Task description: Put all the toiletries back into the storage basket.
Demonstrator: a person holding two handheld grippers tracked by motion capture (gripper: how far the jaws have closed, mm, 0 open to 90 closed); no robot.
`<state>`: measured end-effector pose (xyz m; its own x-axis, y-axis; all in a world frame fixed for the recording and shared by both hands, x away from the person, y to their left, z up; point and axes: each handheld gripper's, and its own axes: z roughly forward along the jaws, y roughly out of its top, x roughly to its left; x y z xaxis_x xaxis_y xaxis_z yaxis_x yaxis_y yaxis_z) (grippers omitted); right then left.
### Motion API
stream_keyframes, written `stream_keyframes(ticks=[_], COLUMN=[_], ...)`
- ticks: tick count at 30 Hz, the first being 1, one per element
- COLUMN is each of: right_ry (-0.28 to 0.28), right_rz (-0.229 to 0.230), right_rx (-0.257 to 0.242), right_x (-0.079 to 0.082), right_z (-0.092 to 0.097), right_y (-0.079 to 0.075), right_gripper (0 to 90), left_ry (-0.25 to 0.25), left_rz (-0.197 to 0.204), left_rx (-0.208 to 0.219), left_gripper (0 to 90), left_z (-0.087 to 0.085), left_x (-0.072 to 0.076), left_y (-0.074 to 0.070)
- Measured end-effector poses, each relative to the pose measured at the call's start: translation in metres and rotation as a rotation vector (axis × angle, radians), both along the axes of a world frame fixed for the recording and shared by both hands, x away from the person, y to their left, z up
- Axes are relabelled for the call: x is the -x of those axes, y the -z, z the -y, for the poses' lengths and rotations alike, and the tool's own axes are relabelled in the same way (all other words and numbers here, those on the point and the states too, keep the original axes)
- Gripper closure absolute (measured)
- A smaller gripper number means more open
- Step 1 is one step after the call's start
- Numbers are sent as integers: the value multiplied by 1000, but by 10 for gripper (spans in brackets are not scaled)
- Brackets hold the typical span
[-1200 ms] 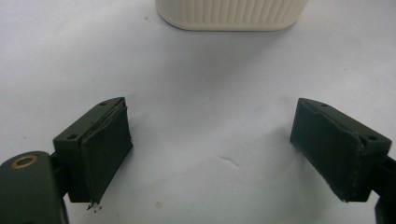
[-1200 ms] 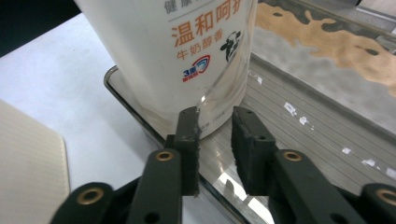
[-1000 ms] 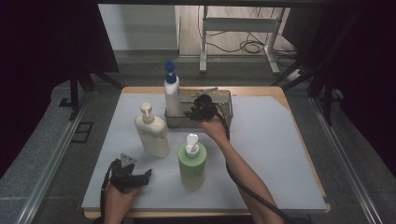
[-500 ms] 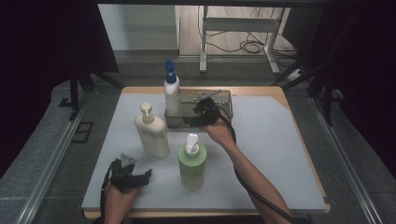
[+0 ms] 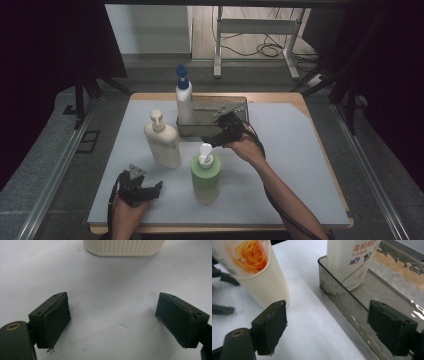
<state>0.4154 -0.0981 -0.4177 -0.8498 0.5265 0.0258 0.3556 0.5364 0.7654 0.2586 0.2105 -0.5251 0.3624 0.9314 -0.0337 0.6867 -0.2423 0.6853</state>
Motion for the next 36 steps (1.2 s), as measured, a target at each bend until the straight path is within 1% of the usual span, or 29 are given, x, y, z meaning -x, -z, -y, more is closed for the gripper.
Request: stream_keyframes(ticks=[6,10,12,16,18,25,29,34,36], right_ry=[-16,-28,-30,-39,-42,-50,-58,-70,-80], right_rz=[-13,-16,-19,-8,-9,-2,3,-7,-9], right_rx=[-8,-16,-13,3,4,9,2,-24,-42], right_x=[9,14,18,26,30,41,49,58,63], right_z=[16,26,30,37,42,58,66,74,76], right_y=[2,2,2,3,5,11,15,20,21], right_gripper=[126,80,60,21,7,0,0,0,0], left_ry=[3,3,3,3,0,0,0,3,2], left_rz=[-2,-2,-1,0,2,2,1,-1,0], left_rx=[-5,-6,-6,-5,-2,-2,-2,-6,-5], left_gripper=[117,117,117,117,117,117,117,117,117], left_z=[0,0,0,0,0,0,0,0,0], left_x=[0,0,0,0,0,0,0,0,0], left_y=[0,0,0,0,0,0,0,0,0])
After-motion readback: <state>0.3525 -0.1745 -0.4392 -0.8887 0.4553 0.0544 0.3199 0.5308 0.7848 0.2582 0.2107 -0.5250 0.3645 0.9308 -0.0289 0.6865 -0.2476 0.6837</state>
